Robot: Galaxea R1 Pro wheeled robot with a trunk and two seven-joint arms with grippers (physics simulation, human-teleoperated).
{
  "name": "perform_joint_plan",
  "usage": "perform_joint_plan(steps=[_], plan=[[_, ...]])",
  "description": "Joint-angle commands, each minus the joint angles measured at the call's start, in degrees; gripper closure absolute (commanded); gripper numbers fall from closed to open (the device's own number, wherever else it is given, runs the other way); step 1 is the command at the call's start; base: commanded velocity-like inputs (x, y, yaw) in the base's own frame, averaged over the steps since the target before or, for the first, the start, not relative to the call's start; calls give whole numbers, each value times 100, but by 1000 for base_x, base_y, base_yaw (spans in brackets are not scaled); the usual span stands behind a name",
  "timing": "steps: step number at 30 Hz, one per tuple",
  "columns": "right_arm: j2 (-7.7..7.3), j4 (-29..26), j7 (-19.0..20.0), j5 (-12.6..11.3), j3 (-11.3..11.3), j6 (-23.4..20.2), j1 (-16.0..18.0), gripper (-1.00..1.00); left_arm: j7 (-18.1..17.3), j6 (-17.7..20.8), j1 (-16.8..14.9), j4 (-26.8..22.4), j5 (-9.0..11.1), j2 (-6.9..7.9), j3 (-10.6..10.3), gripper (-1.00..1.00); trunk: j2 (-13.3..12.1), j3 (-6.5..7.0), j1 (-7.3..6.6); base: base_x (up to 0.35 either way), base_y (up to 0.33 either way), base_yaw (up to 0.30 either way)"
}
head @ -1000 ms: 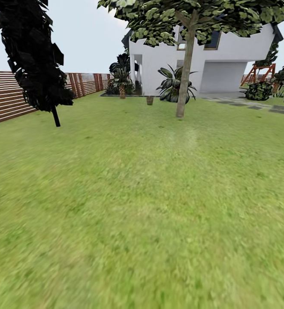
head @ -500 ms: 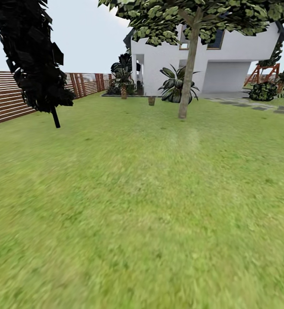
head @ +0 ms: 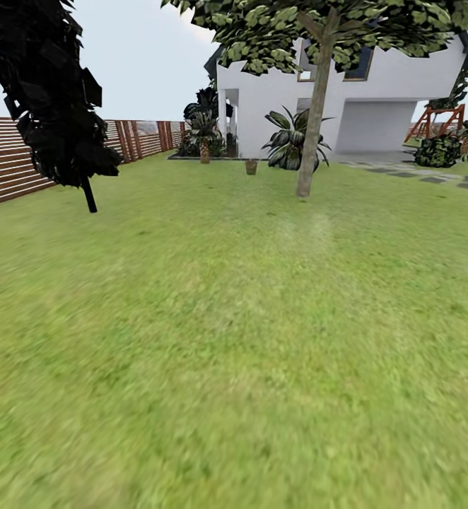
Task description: Take the three Easter eggs out of the wicker basket on the lawn in the garden, then place them on the lawn next to a single tree (choose any tree) so that all three eggs are next to the same tree and none are left in the basket.
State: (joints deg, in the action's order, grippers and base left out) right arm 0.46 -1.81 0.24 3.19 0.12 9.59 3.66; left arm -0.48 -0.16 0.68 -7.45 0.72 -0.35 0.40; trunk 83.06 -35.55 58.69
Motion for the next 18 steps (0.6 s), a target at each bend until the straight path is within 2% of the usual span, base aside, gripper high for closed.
perform_joint_plan(steps=[1, 18], plan=[[-4, 5, 2, 33, -4, 17, 3, -100, -5, -2, 6, -11, 7, 0, 4, -100, 2, -4, 4, 340, 0, 0], [-2, 5, 2, 32, -4, 17, 3, -100, -5, -2, 7, -10, 7, 0, 4, -100, 2, -4, 4, 340, 0, 0]])
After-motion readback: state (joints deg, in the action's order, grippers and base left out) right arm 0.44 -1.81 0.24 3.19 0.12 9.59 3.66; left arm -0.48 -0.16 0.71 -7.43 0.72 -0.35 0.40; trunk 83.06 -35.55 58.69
